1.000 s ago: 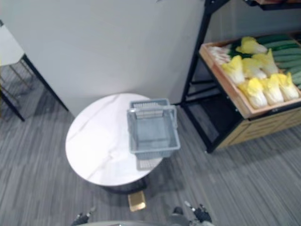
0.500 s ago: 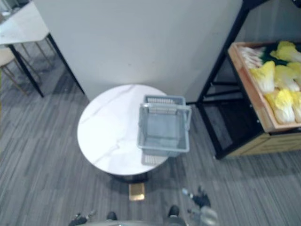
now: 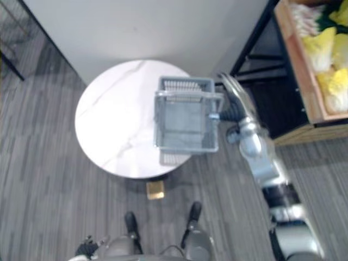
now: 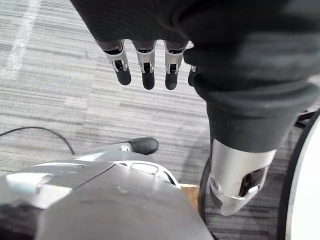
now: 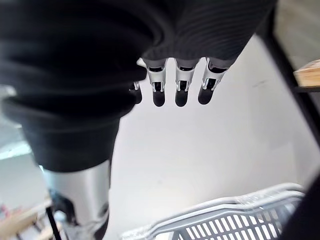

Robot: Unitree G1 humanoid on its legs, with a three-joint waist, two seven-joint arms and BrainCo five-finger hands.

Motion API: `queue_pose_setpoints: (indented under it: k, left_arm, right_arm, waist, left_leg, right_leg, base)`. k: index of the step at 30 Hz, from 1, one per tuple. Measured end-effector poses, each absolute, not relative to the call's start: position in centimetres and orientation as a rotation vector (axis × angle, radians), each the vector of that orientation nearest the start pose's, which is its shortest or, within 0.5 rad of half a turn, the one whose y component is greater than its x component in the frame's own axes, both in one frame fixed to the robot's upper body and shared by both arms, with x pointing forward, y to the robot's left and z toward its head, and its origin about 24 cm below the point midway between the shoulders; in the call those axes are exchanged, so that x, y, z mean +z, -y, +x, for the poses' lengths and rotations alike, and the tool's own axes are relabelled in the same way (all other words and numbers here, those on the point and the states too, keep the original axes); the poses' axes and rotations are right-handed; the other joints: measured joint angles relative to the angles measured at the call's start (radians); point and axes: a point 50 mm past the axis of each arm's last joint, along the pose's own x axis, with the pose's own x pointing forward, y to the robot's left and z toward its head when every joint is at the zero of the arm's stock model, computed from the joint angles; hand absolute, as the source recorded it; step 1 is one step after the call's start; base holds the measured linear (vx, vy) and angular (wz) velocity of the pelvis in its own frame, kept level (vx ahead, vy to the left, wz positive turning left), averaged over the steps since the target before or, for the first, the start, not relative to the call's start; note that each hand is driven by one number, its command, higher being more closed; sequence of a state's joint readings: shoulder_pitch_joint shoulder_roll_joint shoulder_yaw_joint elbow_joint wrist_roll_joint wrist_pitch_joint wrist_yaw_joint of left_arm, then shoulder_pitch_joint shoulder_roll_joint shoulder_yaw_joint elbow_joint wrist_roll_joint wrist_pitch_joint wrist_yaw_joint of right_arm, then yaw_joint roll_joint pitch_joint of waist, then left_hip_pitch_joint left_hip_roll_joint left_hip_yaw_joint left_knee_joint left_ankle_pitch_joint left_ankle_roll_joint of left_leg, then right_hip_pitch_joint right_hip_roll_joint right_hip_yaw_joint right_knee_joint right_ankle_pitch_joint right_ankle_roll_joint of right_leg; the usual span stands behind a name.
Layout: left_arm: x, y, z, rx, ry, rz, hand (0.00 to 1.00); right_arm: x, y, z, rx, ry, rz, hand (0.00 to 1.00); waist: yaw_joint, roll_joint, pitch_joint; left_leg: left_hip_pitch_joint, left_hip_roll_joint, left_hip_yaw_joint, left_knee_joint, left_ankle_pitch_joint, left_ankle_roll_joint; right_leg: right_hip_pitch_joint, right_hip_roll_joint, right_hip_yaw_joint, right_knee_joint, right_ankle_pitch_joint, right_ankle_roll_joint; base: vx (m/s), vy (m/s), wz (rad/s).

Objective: Pick vegetable in the basket

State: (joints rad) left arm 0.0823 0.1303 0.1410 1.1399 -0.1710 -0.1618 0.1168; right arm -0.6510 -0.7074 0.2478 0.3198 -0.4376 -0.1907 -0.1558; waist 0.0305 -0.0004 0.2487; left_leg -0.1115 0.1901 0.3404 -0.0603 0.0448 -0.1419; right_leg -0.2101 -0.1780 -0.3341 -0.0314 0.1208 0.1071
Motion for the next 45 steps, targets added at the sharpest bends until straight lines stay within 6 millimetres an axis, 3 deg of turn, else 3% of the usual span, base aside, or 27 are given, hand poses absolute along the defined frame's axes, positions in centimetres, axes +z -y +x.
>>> queue_pose_setpoints:
  k: [2, 5, 14, 27, 45]
  left_arm:
    - [-15.6, -22.5, 9.5, 0.407, -1.004, -0.022, 0.00]
    - [-15.2, -22.4, 10.9, 0.395, -0.962, -0.021, 0.00]
    - [-14.8, -22.4, 12.1, 0.399, -0.930, -0.003, 0.00]
    - [-14.4, -22.5, 13.1, 0.392, -0.901, 0.010, 0.00]
    - [-14.2, -22.5, 13.4, 0.372, -0.891, 0.036, 0.00]
  right_arm:
    - [23.0, 20.3, 37.0, -0.018, 0.547, -1.288, 0.00]
    - [25.7, 20.2, 38.4, -0.049, 0.535, -1.338, 0.00]
    - [27.5, 22.4, 39.8, -0.162, 0.426, -1.376, 0.00]
    - [28.1, 22.6, 39.5, -0.189, 0.445, -1.351, 0.00]
    - [25.6, 22.3, 38.7, -0.088, 0.445, -1.416, 0.00]
  waist:
    - [0.019, 0.002, 0.027]
    - [0.055, -0.001, 0.066]
    - [0.065, -0.001, 0.111]
    - [0.056, 0.000, 0.127]
    - [0.049, -0.001, 0.127]
  left_leg:
    - [-0.030, 0.001, -0.020, 0.011, 0.000, 0.001]
    - [-0.049, 0.002, -0.036, 0.019, 0.001, 0.001]
    - [-0.079, -0.001, -0.068, 0.019, 0.001, 0.002]
    - [-0.078, -0.002, -0.051, 0.010, 0.001, 0.002]
    - [-0.079, -0.003, -0.026, 0.011, 0.003, 0.003]
  right_leg:
    - [-0.014, -0.001, -0.004, 0.000, 0.002, -0.002]
    - [-0.020, -0.002, -0.011, 0.000, 0.002, -0.002]
    - [-0.030, -0.006, -0.012, 0.000, 0.003, -0.001]
    - [-0.048, -0.006, 0.012, 0.000, 0.005, 0.002]
    - [-0.064, -0.001, 0.047, -0.021, 0.033, -0.001]
  base:
    - [0.00, -0.014, 0.17]
    - [0.02, -0.010, 0.15]
    - [0.04, -0.001, 0.10]
    - [-0.01, -0.003, -0.04]
    - [-0.01, -0.001, -0.05]
